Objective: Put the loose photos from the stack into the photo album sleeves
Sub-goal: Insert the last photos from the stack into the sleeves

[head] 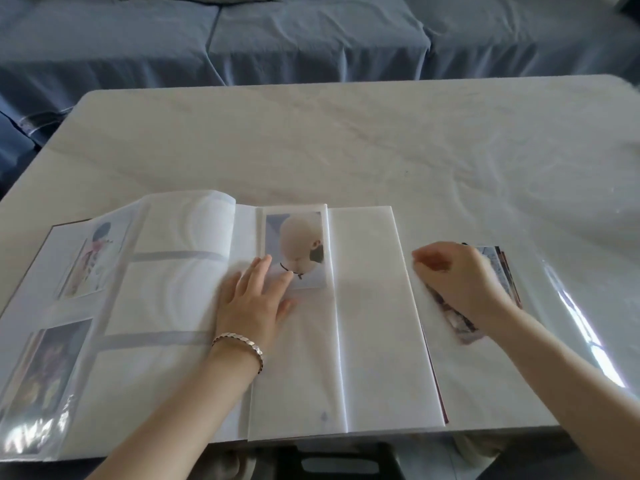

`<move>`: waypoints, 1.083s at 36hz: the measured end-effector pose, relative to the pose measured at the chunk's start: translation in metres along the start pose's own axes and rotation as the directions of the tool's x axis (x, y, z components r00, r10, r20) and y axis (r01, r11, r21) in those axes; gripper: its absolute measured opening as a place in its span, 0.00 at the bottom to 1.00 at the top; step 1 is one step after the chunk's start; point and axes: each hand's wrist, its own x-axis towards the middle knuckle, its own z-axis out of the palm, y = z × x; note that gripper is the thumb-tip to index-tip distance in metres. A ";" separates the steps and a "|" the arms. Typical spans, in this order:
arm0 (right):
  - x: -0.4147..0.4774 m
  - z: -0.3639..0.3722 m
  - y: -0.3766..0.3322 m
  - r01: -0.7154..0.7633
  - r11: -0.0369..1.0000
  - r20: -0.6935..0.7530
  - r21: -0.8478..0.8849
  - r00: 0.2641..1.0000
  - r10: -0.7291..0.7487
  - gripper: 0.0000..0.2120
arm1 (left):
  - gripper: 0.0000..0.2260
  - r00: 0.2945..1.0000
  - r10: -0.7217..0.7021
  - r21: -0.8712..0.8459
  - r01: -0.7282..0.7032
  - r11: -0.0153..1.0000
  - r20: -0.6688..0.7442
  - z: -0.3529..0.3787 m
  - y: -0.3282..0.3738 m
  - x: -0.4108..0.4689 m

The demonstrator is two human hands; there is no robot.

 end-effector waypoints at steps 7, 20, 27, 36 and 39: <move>-0.004 -0.033 0.048 -0.182 0.825 0.014 -0.535 0.975 0.223 0.35 | 0.15 0.999 0.043 -0.060 -0.045 0.997 -0.032 0.004 0.011 -0.003; 0.000 -0.036 0.070 -0.187 0.955 -0.141 -0.229 0.977 0.157 0.08 | 0.47 0.980 0.031 0.127 -0.057 0.990 0.198 0.014 0.005 -0.009; -0.002 -0.049 0.074 -0.185 0.980 -0.164 0.072 0.967 0.194 0.07 | 0.46 0.980 0.034 0.123 -0.059 0.991 0.196 0.015 0.006 -0.009; -0.007 -0.056 0.053 -0.183 0.897 -0.095 0.403 0.966 0.239 0.08 | 0.32 0.987 0.029 0.097 -0.045 0.994 0.159 0.012 0.013 -0.016; -0.017 -0.048 0.037 -0.151 0.891 -0.063 0.429 0.979 0.196 0.08 | 0.30 0.987 0.029 0.060 -0.039 0.997 0.155 0.013 0.012 -0.018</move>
